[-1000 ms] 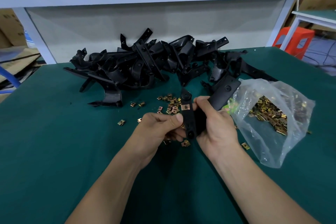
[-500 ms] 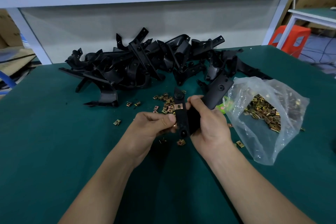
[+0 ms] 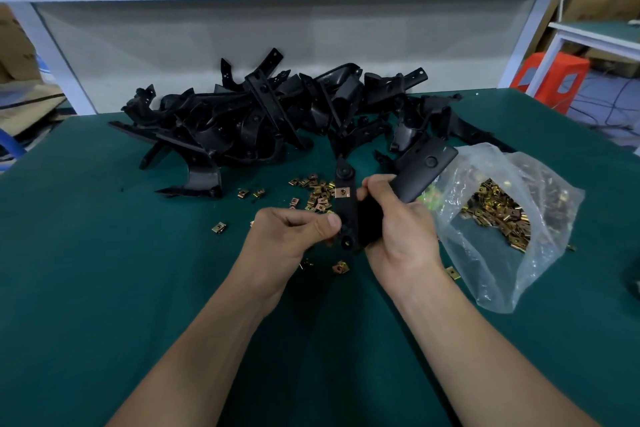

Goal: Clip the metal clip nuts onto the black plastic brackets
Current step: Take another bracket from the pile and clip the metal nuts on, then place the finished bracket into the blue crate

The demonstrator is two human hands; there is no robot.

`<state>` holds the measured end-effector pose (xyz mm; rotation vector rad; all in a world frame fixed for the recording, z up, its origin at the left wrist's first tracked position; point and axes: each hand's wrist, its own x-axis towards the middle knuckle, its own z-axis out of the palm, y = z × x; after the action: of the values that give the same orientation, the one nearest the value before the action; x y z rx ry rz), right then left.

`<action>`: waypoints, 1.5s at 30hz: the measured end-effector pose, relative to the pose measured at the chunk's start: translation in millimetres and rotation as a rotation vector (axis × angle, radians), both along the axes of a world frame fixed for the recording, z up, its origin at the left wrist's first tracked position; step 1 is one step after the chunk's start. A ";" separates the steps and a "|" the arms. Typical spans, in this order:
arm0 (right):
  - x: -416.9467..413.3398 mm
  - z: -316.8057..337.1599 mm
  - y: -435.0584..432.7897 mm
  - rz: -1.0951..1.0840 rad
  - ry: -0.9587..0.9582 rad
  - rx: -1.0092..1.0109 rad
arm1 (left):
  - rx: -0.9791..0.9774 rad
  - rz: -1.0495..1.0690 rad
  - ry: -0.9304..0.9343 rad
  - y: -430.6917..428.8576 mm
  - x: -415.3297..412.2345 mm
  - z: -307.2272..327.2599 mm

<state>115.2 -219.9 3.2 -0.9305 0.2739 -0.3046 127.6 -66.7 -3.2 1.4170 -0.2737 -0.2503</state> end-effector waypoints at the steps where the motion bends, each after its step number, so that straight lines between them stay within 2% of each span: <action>1: -0.5 0.4 0.5 -0.005 0.002 -0.013 | -0.017 -0.002 0.005 -0.6 -0.7 0.4; 4: -1.2 0.1 2.5 -0.063 0.009 -0.051 | -0.026 0.000 0.012 -3.3 -4.0 0.5; 9: 2.1 -6.1 5.6 -0.199 0.034 -0.174 | 0.106 0.081 -0.037 -16.0 -15.7 2.8; 13: 3.6 -9.5 9.0 -0.224 0.071 -0.227 | 0.147 0.137 -0.075 -22.3 -21.4 6.1; 17: 2.2 -10.3 8.6 -0.205 0.195 -0.124 | 0.295 0.235 -0.150 -29.3 -26.3 5.6; 25: 0.2 -5.5 9.2 -0.218 0.077 -0.144 | 0.640 0.364 -0.335 -26.6 -28.3 1.2; 28: 1.0 -7.6 13.2 -0.194 0.054 -0.189 | 0.710 0.420 -0.408 -24.1 -22.8 -1.9; 32: 0.9 -9.0 11.8 -0.188 0.040 -0.231 | 0.710 0.451 -0.504 -25.6 -21.2 -5.9; 35: -1.7 -6.0 13.6 -0.151 0.010 -0.322 | 0.694 0.446 -0.459 -21.9 -17.3 -10.8; 40: -21.5 4.1 17.4 0.040 -0.045 -0.573 | 0.589 0.492 -0.409 -18.5 -18.7 -7.2; 45: -53.3 37.2 -2.8 0.015 -0.052 -0.584 | 0.550 0.339 -0.535 -24.0 -38.1 23.8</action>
<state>61.9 -222.7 40.4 -1.4970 0.1286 -0.4045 89.5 -90.7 20.7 2.0370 -0.4132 0.3702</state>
